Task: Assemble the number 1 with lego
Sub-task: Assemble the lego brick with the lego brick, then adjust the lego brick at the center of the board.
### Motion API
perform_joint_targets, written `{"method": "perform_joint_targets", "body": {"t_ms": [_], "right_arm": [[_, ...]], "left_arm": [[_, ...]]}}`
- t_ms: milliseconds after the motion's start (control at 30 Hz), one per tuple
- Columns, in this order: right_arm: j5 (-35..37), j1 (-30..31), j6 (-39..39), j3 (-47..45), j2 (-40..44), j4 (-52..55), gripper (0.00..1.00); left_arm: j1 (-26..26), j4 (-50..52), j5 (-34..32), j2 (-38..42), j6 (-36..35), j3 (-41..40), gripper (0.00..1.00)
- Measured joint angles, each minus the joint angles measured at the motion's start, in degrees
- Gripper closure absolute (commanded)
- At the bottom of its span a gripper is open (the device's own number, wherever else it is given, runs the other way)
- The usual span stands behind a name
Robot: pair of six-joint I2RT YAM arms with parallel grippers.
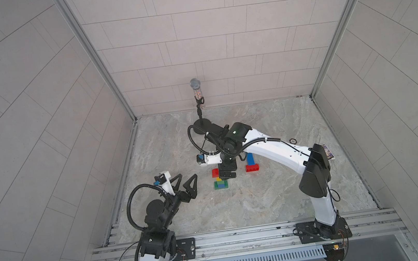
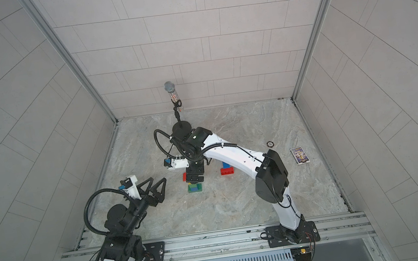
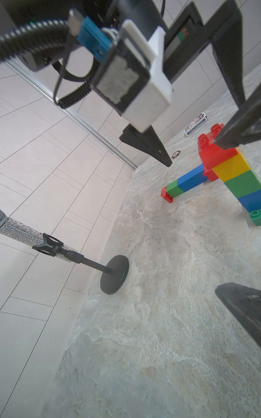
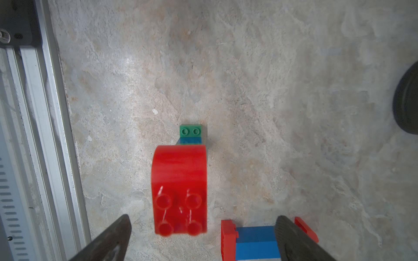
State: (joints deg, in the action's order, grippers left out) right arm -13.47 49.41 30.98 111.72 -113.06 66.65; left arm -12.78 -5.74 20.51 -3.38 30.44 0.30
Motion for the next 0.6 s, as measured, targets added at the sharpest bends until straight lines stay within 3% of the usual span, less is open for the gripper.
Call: {"method": "perform_joint_targets", "body": {"t_ms": [600], "right_arm": [[-0.72, -0.61, -2.56, 0.00, 0.15, -4.96, 0.01]], "left_arm": [[0.00, 0.00, 0.02, 0.00, 0.00, 0.00, 0.00]]}}
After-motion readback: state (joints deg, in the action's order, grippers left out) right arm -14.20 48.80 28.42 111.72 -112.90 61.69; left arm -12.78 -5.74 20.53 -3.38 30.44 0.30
